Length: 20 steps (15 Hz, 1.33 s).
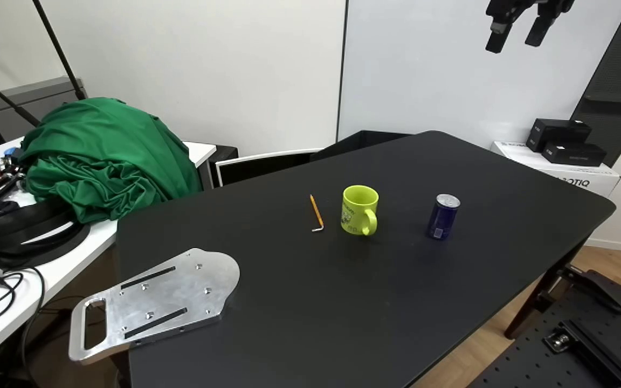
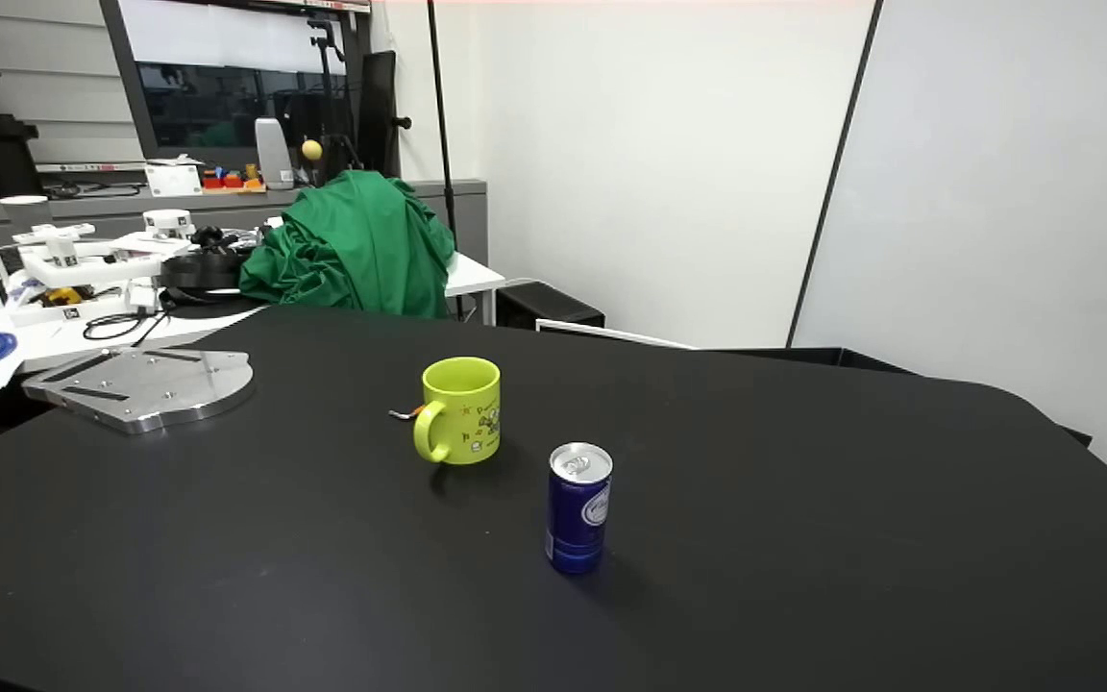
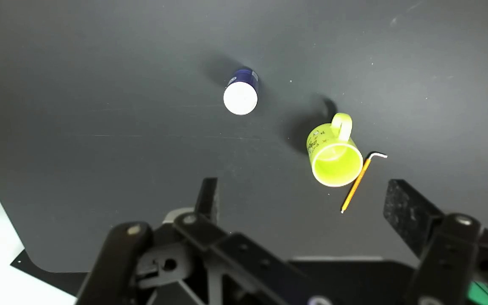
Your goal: Pick up the orange object from the table and put it in the yellow cup.
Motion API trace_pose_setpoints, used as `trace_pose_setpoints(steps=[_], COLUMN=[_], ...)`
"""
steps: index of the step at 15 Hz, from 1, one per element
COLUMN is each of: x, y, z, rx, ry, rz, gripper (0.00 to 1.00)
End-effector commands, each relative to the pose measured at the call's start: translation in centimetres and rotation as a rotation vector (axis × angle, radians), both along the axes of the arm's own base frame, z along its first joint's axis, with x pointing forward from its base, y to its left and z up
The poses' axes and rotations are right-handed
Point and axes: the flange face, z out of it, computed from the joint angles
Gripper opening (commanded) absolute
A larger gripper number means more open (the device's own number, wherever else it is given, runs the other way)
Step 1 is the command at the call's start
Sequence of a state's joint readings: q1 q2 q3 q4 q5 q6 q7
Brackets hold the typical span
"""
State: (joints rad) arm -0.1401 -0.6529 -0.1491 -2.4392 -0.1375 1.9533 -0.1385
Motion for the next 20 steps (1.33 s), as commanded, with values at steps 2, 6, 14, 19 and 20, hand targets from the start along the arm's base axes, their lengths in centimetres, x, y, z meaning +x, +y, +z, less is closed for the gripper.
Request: trace_pose_setpoints(steps=[2,6,14,19,20], x=[0.0,2.5,12.9,21.5,23.3], y=[0.0,0.5,3.7,5.1,5.3], z=[0.1,0.3,0.7,-1.4,-1.9], rx=[0.000,-0.011,-0.049,-0.019,-0.009], ry=[0.001,-0.012,-0.059,-0.057,-0.053], rz=[0.000,0.038,0.088,0.019,-0.002], gripper=[1.00,1.00,1.00,1.00,1.00])
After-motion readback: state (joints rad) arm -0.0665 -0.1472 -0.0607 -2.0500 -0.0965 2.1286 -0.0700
